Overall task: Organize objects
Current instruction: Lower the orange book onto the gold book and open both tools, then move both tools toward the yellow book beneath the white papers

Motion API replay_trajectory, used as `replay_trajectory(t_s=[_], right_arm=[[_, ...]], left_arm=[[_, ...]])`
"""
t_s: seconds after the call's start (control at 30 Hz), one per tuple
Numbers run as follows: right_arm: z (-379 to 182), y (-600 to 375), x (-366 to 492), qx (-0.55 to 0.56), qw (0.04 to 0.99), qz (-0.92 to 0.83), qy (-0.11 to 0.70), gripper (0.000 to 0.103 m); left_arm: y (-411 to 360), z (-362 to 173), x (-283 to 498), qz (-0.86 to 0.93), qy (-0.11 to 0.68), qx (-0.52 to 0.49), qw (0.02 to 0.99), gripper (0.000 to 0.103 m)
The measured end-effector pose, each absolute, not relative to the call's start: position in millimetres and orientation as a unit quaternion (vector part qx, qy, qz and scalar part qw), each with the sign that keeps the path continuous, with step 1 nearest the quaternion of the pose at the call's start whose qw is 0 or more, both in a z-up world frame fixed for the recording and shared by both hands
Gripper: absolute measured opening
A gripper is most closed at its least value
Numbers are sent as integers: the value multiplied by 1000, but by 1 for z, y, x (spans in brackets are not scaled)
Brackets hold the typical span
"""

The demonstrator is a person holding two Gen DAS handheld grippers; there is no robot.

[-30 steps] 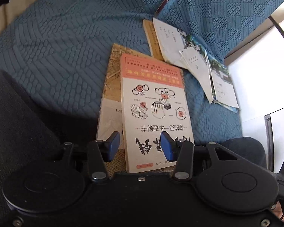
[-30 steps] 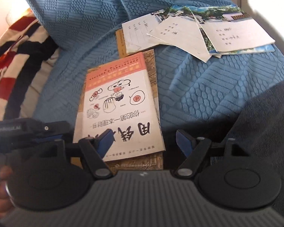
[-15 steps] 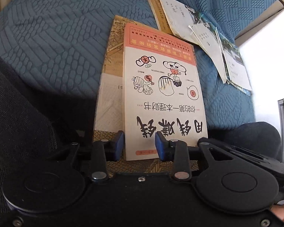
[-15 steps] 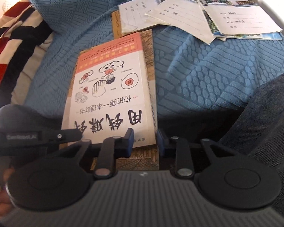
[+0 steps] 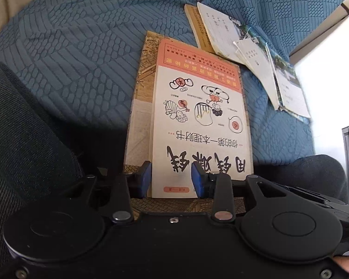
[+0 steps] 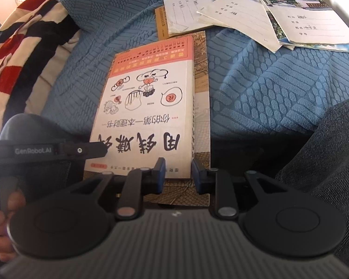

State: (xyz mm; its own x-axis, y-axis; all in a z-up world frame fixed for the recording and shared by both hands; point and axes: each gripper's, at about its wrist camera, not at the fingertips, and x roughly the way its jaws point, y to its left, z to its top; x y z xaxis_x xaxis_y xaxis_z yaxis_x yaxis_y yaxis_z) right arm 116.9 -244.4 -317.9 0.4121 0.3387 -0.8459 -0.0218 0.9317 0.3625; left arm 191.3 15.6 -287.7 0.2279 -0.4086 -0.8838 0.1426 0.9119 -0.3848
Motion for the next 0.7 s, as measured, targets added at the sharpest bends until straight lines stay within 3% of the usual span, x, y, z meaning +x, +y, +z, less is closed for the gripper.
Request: replay_trajectory(t_s=[0.33, 0.47, 0.7], right_arm=[[-256, -246, 124, 140, 884, 102, 435, 30], [-244, -243, 136, 132, 895, 96, 414, 44], [-247, -240, 164, 124, 901, 91, 406, 44]], left_arm=[[18, -240, 192, -194, 528, -114, 819, 37], [13, -222, 203, -199, 505, -115, 832, 40], [1, -211, 234, -209, 485, -115, 841, 42]])
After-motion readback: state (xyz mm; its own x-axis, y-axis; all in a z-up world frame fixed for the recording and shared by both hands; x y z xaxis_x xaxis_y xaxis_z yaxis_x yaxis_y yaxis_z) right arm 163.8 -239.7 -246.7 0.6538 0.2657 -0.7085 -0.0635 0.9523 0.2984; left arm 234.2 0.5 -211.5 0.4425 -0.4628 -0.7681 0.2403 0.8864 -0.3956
